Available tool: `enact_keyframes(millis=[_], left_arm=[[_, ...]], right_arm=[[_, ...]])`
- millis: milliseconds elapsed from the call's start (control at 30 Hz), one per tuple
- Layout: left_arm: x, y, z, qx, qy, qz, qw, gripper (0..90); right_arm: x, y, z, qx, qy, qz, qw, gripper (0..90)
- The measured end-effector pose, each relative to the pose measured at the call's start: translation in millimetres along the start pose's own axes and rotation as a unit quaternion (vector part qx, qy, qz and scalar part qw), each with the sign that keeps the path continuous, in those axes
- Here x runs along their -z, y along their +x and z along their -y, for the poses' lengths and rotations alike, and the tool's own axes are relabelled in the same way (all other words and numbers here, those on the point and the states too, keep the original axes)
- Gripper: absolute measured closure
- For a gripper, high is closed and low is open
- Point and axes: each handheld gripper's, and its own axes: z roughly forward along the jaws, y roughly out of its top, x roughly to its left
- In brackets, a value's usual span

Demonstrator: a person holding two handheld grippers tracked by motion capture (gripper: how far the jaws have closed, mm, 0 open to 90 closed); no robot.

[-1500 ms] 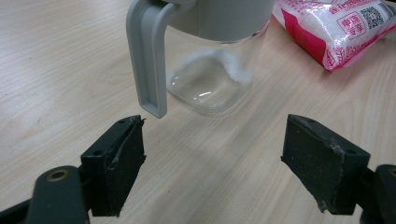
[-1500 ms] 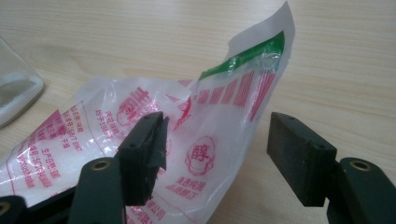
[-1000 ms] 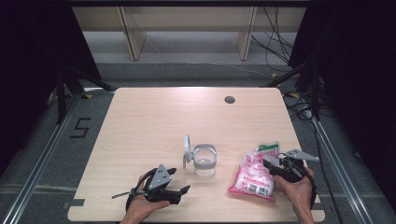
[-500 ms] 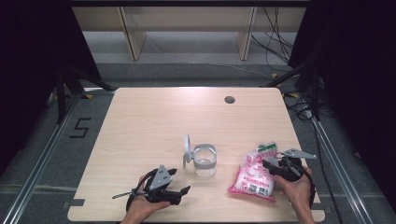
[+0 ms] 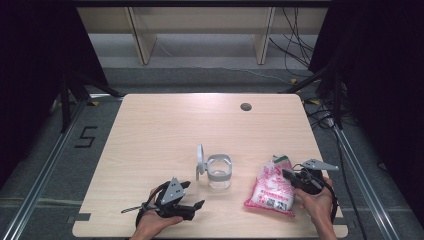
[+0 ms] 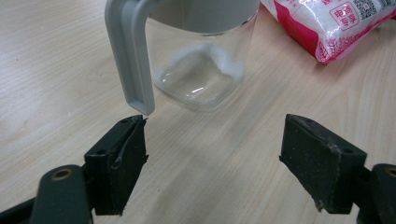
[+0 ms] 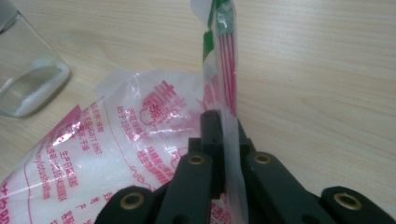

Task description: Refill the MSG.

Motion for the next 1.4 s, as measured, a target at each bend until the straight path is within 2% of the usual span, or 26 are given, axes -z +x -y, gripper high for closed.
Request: enact_keyframes(millis=[33, 67, 100, 133, 167, 200, 233, 267, 333, 367, 400, 433, 533, 600, 633, 767, 867, 967, 1000, 1033, 1100, 1233, 1267, 1300, 1333, 1400], left_arm=[[-0.4, -1.3, 0.2, 0.001, 0.000, -0.004, 1.0000, 21.6], [-0.7, -2.3, 0.1, -0.002, 0.005, 0.001, 1.0000, 21.7], [-1.4, -4.6, 0.0, 0.001, 0.003, -0.002, 1.0000, 22.6], [-2.3, -7.3, -0.2, -0.001, 0.000, -0.004, 1.0000, 23.8], [-3.5, -12.0, -0.6, 0.001, -0.006, 0.000, 1.0000, 24.2], [-5.1, -16.2, -1.0, 0.000, -0.009, 0.012, 0.9999, 24.2], [-5.5, -20.5, -1.6, -0.011, -0.006, 0.014, 0.9998, 24.2], [-6.4, -23.1, -1.7, -0.011, -0.008, 0.020, 0.9997, 24.2], [-9.2, -28.2, -2.0, -0.012, -0.011, 0.025, 0.9996, 24.2], [-11.6, -32.1, -3.6, -0.016, -0.006, 0.021, 0.9996, 24.4], [-14.1, -35.1, -4.9, -0.021, -0.009, 0.028, 0.9993, 24.4], [-16.6, -40.3, -5.8, -0.015, -0.018, 0.031, 0.9992, 24.4], [-21.9, -45.6, -8.6, -0.022, -0.018, 0.037, 0.9989, 24.5], [-28.1, -52.4, -11.6, -0.019, -0.023, 0.046, 0.9985, 24.8], [-34.3, -58.5, -15.2, -0.030, -0.021, 0.054, 0.9979, 25.0], [-44.5, -70.8, -22.4, -0.042, -0.025, 0.062, 0.9969, 25.1], [-55.0, -79.0, -29.1, -0.055, -0.026, 0.055, 0.9966, 25.4], [-64.6, -83.6, -36.7, -0.053, -0.035, 0.060, 0.9962, 25.4], [-67.3, -83.7, -38.3, -0.056, -0.037, 0.054, 0.9963, 25.5], [-67.3, -83.7, -38.3, -0.056, -0.037, 0.054, 0.9963, 25.5], [-76.7, -85.6, -42.9, -0.055, -0.044, 0.040, 0.9967, 25.8], [-84.3, -91.5, -42.9, -0.059, -0.041, 0.024, 0.9971, 26.5], [-86.5, -91.3, -42.9, -0.062, -0.035, 0.017, 0.9973, 26.8], [-87.8, -91.8, -42.5, -0.019, -0.049, 0.019, 0.9985, 26.3], [-88.7, -92.8, -41.8, 0.001, -0.065, 0.029, 0.9975, 26.6], [-88.2, -95.4, -41.9, -0.002, -0.070, 0.019, 0.9974, 26.5]], right_arm=[[0.2, 0.2, -0.4, 0.003, -0.003, 0.002, 1.0000, 90.0], [1.8, 3.5, -0.6, -0.014, -0.006, -0.006, 0.9999, 90.0], [3.3, 2.9, -2.5, -0.007, -0.021, -0.015, 0.9996, 90.0], [4.1, 3.4, -3.7, 0.004, -0.029, -0.011, 0.9995, 90.0], [5.3, 8.0, -4.6, -0.007, -0.038, -0.017, 0.9991, 90.0], [6.1, 7.6, -6.1, 0.012, -0.041, -0.016, 0.9990, 90.0], [7.6, 11.2, -7.0, 0.002, -0.043, -0.014, 0.9989, 90.0], [9.4, 12.1, -8.1, 0.009, -0.055, -0.024, 0.9981, 90.0], [14.2, 17.7, -9.3, -0.009, -0.056, -0.026, 0.9981, 90.0], [17.1, 18.3, -11.1, 0.016, -0.074, -0.021, 0.9969, 90.0], [20.0, 23.9, -10.8, -0.007, -0.076, -0.031, 0.9966, 90.0], [22.0, 22.7, -12.4, 0.021, -0.085, -0.025, 0.9959, 90.0], [25.3, 27.7, -14.2, 0.015, -0.094, -0.033, 0.9949, 90.0], [28.1, 29.9, -16.5, 0.034, -0.100, -0.026, 0.9940, 90.0], [32.6, 35.5, -18.7, 0.034, -0.106, -0.033, 0.9933, 90.0], [37.2, 43.6, -22.0, 0.036, -0.119, -0.040, 0.9914, 90.0], [46.1, 50.6, -27.8, 0.052, -0.134, -0.047, 0.9885, 90.0], [52.3, 57.7, -31.4, 0.051, -0.138, -0.044, 0.9882, 90.0], [52.7, 57.9, -33.4, 0.066, -0.146, -0.041, 0.9862, 90.0], [54.8, 61.3, -33.7, 0.056, -0.140, -0.042, 0.9877, 90.0], [56.0, 65.4, -36.9, 0.080, -0.154, -0.040, 0.9839, 90.0], [58.9, 72.8, -41.3, 0.098, -0.163, -0.038, 0.9810, 90.0], [60.0, 75.7, -42.2, 0.101, -0.158, -0.040, 0.9814, 90.0], [61.5, 80.3, -44.3, 0.116, -0.159, -0.045, 0.9795, 90.0], [62.4, 81.6, -44.9, 0.121, -0.157, -0.047, 0.9790, 90.0], [64.4, 85.6, -44.8, 0.115, -0.154, -0.043, 0.9805, 90.0]])
